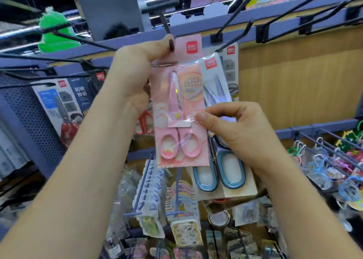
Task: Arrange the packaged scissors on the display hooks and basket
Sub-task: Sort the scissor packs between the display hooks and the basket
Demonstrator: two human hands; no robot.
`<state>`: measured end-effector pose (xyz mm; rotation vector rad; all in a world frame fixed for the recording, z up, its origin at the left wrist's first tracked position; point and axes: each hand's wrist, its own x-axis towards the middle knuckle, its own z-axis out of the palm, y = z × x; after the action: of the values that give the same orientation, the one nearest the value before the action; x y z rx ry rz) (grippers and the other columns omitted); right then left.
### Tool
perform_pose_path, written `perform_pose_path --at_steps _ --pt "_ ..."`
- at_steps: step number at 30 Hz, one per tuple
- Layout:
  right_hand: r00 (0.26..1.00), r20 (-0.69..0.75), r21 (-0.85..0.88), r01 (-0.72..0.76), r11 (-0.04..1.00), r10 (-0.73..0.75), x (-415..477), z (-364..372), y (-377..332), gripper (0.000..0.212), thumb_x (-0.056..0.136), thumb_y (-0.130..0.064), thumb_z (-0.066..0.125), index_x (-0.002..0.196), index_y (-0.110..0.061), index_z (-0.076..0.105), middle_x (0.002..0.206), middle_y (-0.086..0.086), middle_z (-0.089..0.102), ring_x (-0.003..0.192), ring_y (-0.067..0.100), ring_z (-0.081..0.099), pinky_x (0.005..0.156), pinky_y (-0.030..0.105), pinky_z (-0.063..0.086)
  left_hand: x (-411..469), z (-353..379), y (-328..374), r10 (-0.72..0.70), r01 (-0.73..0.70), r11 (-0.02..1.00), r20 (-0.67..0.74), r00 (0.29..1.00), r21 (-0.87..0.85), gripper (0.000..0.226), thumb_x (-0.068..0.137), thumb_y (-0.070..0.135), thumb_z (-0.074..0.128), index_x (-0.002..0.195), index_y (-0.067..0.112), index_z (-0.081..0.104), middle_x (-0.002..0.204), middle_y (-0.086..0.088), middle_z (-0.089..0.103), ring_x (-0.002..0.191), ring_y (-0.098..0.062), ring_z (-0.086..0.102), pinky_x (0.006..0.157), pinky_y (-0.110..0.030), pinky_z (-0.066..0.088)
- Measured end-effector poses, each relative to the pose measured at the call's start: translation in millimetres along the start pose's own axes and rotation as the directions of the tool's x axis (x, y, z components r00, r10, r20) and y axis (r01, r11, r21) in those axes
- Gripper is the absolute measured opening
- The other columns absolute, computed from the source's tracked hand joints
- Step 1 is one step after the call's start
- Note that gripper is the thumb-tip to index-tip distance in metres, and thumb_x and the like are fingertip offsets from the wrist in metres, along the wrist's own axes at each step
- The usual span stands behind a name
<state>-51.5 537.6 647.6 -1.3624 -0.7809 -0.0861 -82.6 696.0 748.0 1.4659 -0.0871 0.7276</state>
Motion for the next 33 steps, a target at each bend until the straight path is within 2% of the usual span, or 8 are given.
perform_pose_path --at_steps 4,15,18,20,23,29,31,33 --pt "0.995 -0.084 -0.014 -0.045 0.999 0.044 7 5 8 0.012 0.084 -0.019 0.076 0.072 -0.019 0.076 0.070 -0.005 0.072 0.067 0.003 0.061 0.069 0.017 0.049 -15 -9 -25 0.163 -0.137 0.966 -0.106 0.981 0.218 0.036 0.091 0.006 0.065 0.124 0.019 0.056 0.077 0.008 0.071 0.072 -0.012 0.068 0.060 -0.031 0.056" --pt "0.941 -0.322 -0.023 -0.112 0.993 0.099 13 -3 34 0.020 0.085 -0.007 0.072 0.075 -0.023 0.076 0.068 -0.010 0.072 0.064 -0.002 0.060 0.063 0.010 0.048 -7 -35 -83 0.266 -0.149 0.778 -0.105 0.958 0.611 0.050 0.088 0.014 0.070 0.135 0.028 0.057 0.063 0.017 0.048 0.052 0.002 0.042 0.060 -0.008 0.039" --pt "0.919 -0.382 0.009 -0.102 0.995 0.098 5 -16 40 0.025 0.085 0.002 0.068 0.080 -0.022 0.076 0.080 -0.008 0.074 0.075 0.000 0.067 0.066 0.011 0.050 13 -30 -89 0.281 -0.136 0.644 -0.067 0.957 0.753 0.055 0.091 0.018 0.067 0.142 0.026 0.050 0.073 0.012 0.053 0.064 0.002 0.049 0.075 -0.015 0.044" --pt "0.909 -0.407 0.017 -0.087 0.996 0.087 2 -23 43 0.027 0.085 0.002 0.068 0.089 -0.024 0.072 0.097 -0.009 0.073 0.089 0.000 0.069 0.070 0.013 0.053 25 -27 -94 0.288 -0.136 0.566 -0.040 0.957 0.813 0.056 0.092 0.018 0.065 0.145 0.024 0.046 0.107 0.003 0.069 0.097 -0.011 0.063 0.099 -0.031 0.046" --pt "0.908 -0.412 0.033 -0.071 0.997 0.078 -2 -29 48 0.041 0.083 -0.002 0.071 0.104 -0.036 0.062 0.114 -0.013 0.066 0.107 0.007 0.066 0.087 0.028 0.056 40 -23 -102 0.292 -0.092 0.483 -0.061 0.955 0.871 0.057 0.094 0.016 0.063 0.147 0.024 0.043 0.140 -0.005 0.057 0.129 -0.024 0.051 0.111 -0.037 0.038" --pt "0.910 -0.369 0.248 -0.101 0.963 0.191 -13 -30 51 0.055 0.088 0.002 0.066 0.120 -0.041 0.053 0.129 -0.007 0.063 0.111 0.013 0.066 0.093 0.039 0.057 37 -17 -105 0.218 -0.055 0.322 -0.017 0.976 0.945 0.063 0.094 0.022 0.060 0.151 0.030 0.034 0.128 -0.009 0.064 0.117 -0.031 0.057 0.097 -0.038 0.044" --pt "0.912 -0.356 0.303 -0.093 0.949 0.203 -18 -30 51 0.057 0.089 0.003 0.064 0.126 -0.039 0.051 0.133 -0.005 0.061 0.114 0.017 0.066 0.092 0.039 0.057 16 -15 -100 0.175 -0.062 0.338 0.002 0.985 0.939 0.058 0.095 0.031 0.060 0.148 0.031 0.038 0.119 -0.003 0.065 0.107 -0.026 0.061 0.093 -0.037 0.048" --pt "0.912 -0.362 0.331 -0.068 0.941 0.193 -22 -31 52 0.060 0.090 0.004 0.062 0.130 -0.039 0.048 0.137 -0.004 0.059 0.117 0.019 0.064 0.095 0.043 0.055 -18 -8 -98 0.080 -0.050 0.607 0.002 0.997 0.793 0.040 0.096 0.034 0.059 0.135 0.031 0.052 0.111 0.004 0.066 0.098 -0.015 0.063 0.090 -0.032 0.050"
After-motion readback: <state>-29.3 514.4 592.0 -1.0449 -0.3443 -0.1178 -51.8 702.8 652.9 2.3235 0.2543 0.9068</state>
